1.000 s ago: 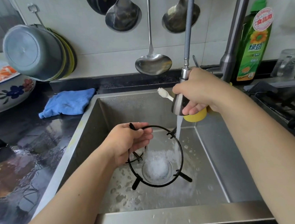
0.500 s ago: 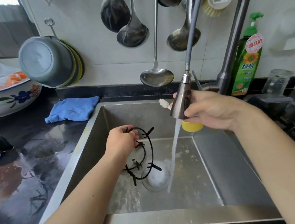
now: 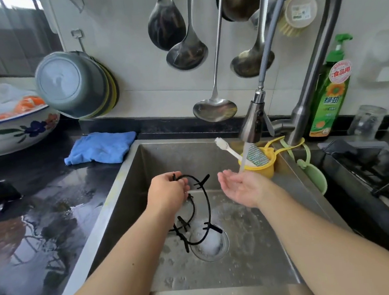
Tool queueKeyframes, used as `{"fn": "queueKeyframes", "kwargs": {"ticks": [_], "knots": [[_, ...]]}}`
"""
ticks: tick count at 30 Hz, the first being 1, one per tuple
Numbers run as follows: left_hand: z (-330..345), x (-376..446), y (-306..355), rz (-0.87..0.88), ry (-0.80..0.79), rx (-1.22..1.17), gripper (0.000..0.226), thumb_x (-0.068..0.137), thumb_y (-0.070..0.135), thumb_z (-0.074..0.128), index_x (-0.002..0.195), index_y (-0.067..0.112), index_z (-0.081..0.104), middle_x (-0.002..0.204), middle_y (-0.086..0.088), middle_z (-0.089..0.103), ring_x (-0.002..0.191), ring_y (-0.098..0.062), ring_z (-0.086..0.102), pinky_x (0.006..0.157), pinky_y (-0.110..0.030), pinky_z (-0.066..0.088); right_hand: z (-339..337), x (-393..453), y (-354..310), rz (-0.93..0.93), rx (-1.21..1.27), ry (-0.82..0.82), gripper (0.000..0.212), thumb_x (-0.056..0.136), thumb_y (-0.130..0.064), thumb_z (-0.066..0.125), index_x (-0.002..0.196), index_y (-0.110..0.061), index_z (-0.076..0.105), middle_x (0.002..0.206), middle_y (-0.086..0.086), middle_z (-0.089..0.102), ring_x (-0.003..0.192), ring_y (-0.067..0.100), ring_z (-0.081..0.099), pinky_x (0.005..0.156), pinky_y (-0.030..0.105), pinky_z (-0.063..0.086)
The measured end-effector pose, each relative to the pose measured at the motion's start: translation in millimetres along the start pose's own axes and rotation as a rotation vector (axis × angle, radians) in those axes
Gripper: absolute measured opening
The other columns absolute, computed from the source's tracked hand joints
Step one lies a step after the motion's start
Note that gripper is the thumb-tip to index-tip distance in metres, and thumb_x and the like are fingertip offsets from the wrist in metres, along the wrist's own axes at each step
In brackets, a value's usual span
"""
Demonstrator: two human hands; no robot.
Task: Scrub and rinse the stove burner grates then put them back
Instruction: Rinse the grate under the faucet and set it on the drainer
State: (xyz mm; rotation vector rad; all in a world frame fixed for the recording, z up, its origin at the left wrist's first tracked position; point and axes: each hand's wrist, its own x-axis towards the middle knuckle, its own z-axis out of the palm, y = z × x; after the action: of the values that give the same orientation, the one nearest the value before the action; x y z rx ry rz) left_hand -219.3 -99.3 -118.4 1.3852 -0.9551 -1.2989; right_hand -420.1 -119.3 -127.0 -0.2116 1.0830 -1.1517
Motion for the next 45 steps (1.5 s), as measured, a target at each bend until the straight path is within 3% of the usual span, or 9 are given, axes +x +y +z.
{"fn": "queueKeyframes", "kwargs": {"ticks": [7,13,19,22,25,30,34,39,45], "knots": [[1,-2,1,0.009,-0.019,0.012,0.025,0.102,-0.005,0.048,0.124,0.004,0.058,0.094,-0.009,0.067,0.082,-0.016,0.065,0.078,-0.028,0.057,-8,18,4,-0.006,0.012,0.045,0.011,0.104,-0.008,0.05,0.109,-0.004,0.059,0.086,0.01,0.066,0.075,0.017,0.065,0.063,0.026,0.059],[0,-3,0,0.013,-0.019,0.029,0.022,0.102,-0.005,0.047,0.12,0.006,0.057,0.097,-0.01,0.066,0.088,-0.02,0.063,0.081,-0.032,0.057,-9,12,16,-0.102,-0.673,0.025,0.034,0.098,-0.038,0.062,0.077,-0.013,0.056,0.059,0.003,0.052,0.047,0.013,0.045,0.049,0.025,0.04],[1,-3,-1,-0.002,-0.049,0.043,0.023,0.101,-0.007,0.049,0.118,0.006,0.057,0.1,-0.013,0.065,0.083,-0.019,0.061,0.069,-0.022,0.052,5,-4,-2,-0.408,-0.885,0.066,0.025,0.087,0.009,0.06,0.08,-0.01,0.045,0.087,0.016,0.049,0.058,0.016,0.043,0.048,0.027,0.034],[1,-2,-4,0.007,-0.057,0.07,0.023,0.1,-0.006,0.052,0.118,0.006,0.058,0.103,-0.015,0.068,0.086,-0.02,0.064,0.074,-0.025,0.055,17,-18,-3,-0.459,-1.194,0.068,0.026,0.099,-0.028,0.056,0.083,-0.008,0.058,0.068,0.007,0.048,0.049,0.016,0.036,0.054,0.031,0.038],[1,-1,-4,-0.012,-0.071,0.048,0.021,0.101,-0.006,0.051,0.118,0.005,0.058,0.105,-0.016,0.067,0.087,-0.023,0.064,0.074,-0.026,0.056,22,-22,-12,-0.388,-1.043,-0.028,0.039,0.104,-0.038,0.047,0.086,-0.006,0.06,0.057,0.002,0.045,0.045,0.017,0.04,0.057,0.036,0.044],[1,-2,-2,-0.041,-0.092,0.032,0.022,0.101,-0.006,0.052,0.12,0.002,0.057,0.104,-0.017,0.067,0.084,-0.021,0.065,0.069,-0.024,0.056,27,-29,-29,-0.23,-0.568,-0.115,0.026,0.097,0.009,0.054,0.121,0.0,0.057,0.109,0.018,0.071,0.08,0.018,0.07,0.06,0.025,0.058],[1,-2,-3,-0.043,-0.083,0.033,0.022,0.1,-0.006,0.052,0.12,0.003,0.057,0.105,-0.017,0.067,0.085,-0.022,0.065,0.068,-0.023,0.057,29,-32,-28,-0.098,-0.419,-0.075,0.024,0.099,-0.009,0.06,0.121,0.001,0.062,0.094,0.012,0.072,0.062,0.01,0.066,0.053,0.019,0.055],[1,-1,-4,-0.038,-0.074,0.042,0.02,0.1,-0.007,0.054,0.117,0.003,0.057,0.111,-0.021,0.067,0.082,-0.022,0.065,0.063,-0.022,0.057,19,-52,-43,-0.119,-1.25,-0.307,0.018,0.095,0.003,0.058,0.11,-0.002,0.067,0.109,0.014,0.071,0.081,0.017,0.072,0.072,0.025,0.058],[2,-2,-8,-0.037,-0.086,0.064,0.016,0.097,-0.005,0.06,0.11,0.005,0.06,0.116,-0.025,0.069,0.082,-0.024,0.069,0.07,-0.029,0.061,15,-34,-97,-0.902,-2.568,0.247,0.03,0.086,-0.002,0.05,0.104,-0.016,0.069,0.111,0.008,0.063,0.102,0.027,0.058,0.086,0.038,0.05]]}}
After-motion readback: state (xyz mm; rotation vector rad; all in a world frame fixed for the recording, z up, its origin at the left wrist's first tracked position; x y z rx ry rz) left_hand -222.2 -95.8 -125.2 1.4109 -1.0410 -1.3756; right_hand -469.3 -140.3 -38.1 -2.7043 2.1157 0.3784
